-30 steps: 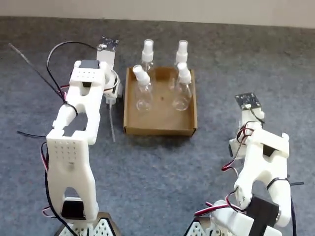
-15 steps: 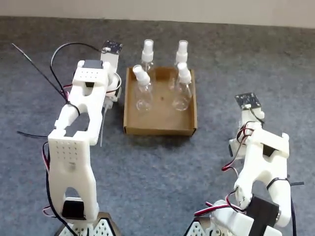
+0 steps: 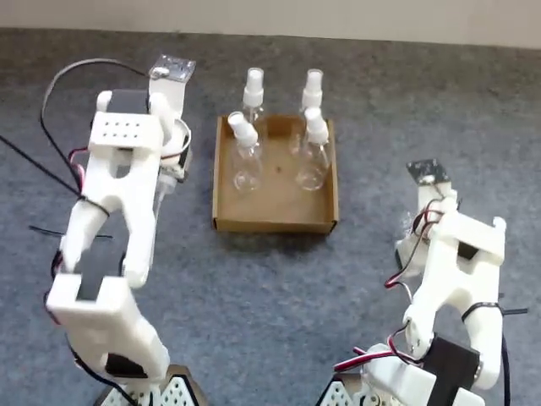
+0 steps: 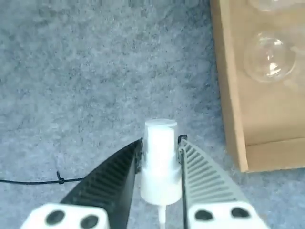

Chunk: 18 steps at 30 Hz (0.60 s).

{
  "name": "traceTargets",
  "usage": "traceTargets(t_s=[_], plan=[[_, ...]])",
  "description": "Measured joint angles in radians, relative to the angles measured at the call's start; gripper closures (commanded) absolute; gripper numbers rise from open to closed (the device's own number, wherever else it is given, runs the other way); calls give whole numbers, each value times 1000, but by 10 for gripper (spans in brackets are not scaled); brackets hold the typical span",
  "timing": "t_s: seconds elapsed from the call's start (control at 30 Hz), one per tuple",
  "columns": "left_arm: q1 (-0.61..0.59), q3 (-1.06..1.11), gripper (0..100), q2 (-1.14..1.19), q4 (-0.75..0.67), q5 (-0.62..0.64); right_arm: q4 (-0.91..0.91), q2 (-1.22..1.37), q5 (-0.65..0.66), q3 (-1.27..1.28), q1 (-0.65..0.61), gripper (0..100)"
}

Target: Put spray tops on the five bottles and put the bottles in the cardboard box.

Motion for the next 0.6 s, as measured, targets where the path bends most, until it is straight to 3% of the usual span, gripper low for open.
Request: traceTargets(t_s=[0.37, 0.6], plan=[[0, 661, 976, -488, -351, -2, 106, 80, -9, -247, -97, 753], [0, 781, 976, -621, -393, -2, 106, 307, -35, -328, -109, 758]])
